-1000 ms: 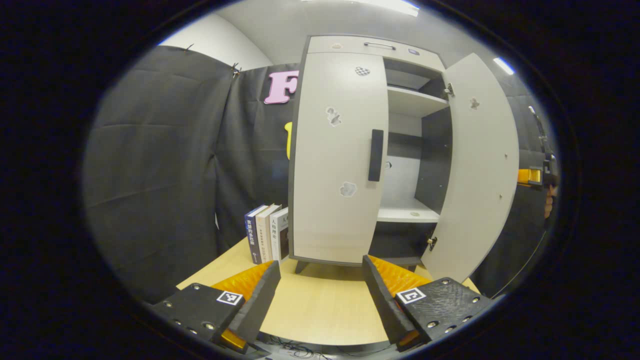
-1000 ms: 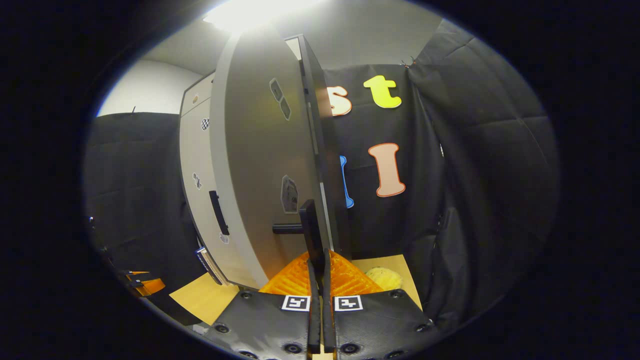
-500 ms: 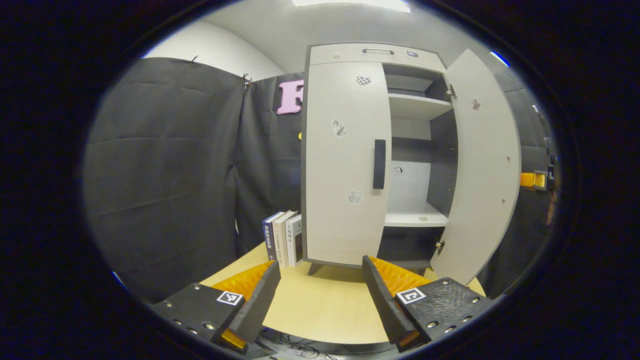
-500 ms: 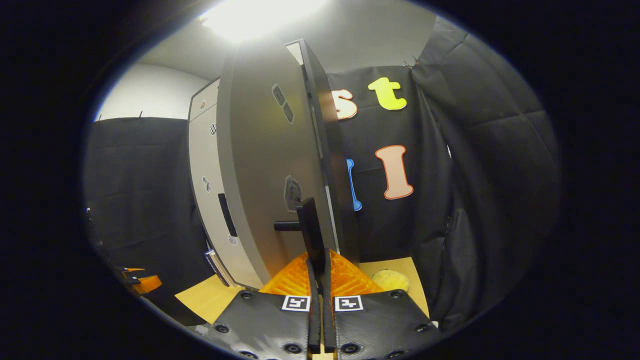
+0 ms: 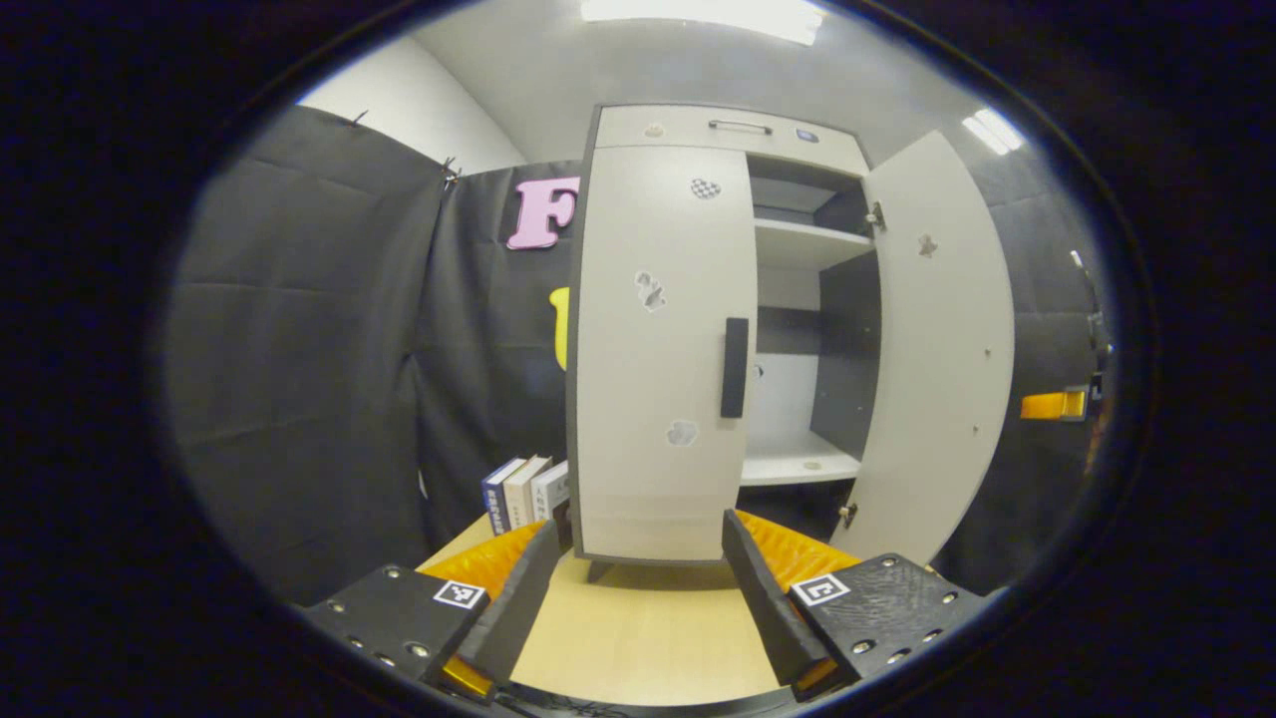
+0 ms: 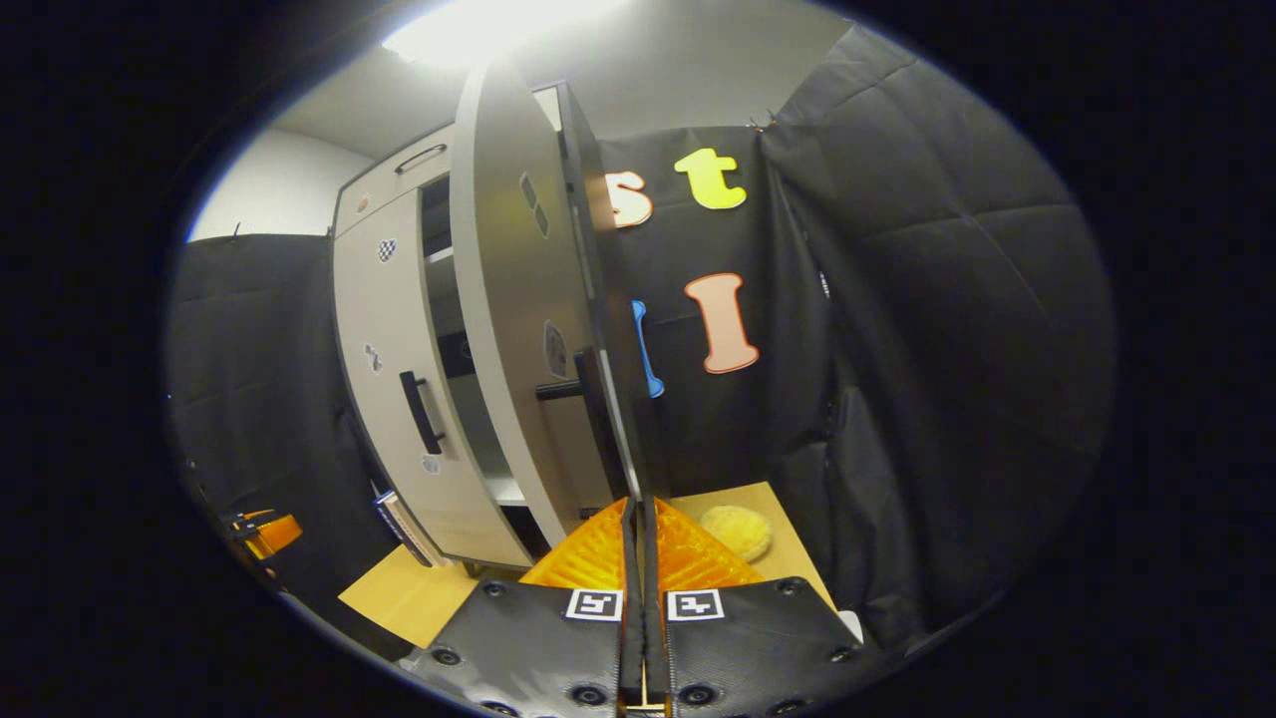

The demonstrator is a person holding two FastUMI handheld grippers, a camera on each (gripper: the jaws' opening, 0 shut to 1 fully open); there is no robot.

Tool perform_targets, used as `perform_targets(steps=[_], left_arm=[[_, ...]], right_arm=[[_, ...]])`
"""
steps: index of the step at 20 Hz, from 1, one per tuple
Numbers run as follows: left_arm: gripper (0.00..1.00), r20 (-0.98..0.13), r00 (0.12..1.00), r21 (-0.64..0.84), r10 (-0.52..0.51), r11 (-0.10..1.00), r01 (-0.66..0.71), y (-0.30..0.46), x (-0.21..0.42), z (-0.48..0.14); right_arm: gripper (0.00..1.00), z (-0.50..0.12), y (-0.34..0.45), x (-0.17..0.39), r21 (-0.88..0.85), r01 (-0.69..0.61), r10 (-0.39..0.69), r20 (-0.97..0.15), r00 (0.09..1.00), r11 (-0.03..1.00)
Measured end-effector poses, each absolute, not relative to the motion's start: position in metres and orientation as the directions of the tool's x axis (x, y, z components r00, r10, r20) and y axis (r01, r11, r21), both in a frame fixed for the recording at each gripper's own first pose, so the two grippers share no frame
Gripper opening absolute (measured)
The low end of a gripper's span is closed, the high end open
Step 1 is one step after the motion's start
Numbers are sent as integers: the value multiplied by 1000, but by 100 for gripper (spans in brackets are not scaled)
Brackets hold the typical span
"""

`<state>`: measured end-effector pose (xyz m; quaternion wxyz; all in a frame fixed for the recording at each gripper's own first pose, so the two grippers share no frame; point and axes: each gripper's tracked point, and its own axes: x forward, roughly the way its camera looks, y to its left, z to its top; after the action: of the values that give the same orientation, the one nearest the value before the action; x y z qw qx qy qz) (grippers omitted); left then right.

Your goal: Open the right door of the double-door shoe cabinet with the right hand, and open the left door with the left hand.

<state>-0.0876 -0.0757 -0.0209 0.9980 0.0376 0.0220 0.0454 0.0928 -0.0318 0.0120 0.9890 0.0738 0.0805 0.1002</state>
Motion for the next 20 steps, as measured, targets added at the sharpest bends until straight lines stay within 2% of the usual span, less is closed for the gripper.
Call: perform_targets(steps=[1, 4, 6, 8, 9, 12, 13, 14, 20], left_arm=[[95, -20, 998, 75, 60, 995, -58, -75, -81, -11], [96, 28, 999, 84, -35, 996, 33, -78, -60, 9], [96, 68, 994, 92, -83, 993, 77, -84, -45, 25], [95, 93, 989, 94, -114, 990, 105, -91, -27, 35], [95, 100, 988, 92, -119, 990, 110, -94, -17, 39], [94, 122, 988, 83, -98, 993, 88, -100, 13, 48], [95, 130, 987, 88, -95, 993, 84, -103, 23, 51], [95, 136, 987, 94, -89, 993, 76, -107, 33, 53], [95, 125, 991, 102, -53, 994, 41, -130, 98, 56]], right_arm=[[2, 16, -36, 94, 160, -155, 177, -134, 975, 975], [0, 28, -50, 90, 147, -49, 66, -114, 991, 988], [12, 23, -67, 85, 111, 8, 6, -118, 993, 994], [37, 10, -84, 76, 64, 63, -53, -152, 987, 996], [39, 2, -92, 72, 51, 83, -73, -164, 984, 995], [100, -7, -101, 83, 66, 113, -99, -184, 978, 991], [92, -7, -100, 88, 73, 112, -97, -185, 978, 991], [98, -7, -101, 97, 78, 109, -93, -183, 979, 991], [98, -2, -120, 161, 110, 111, -93, -156, 983, 988]])
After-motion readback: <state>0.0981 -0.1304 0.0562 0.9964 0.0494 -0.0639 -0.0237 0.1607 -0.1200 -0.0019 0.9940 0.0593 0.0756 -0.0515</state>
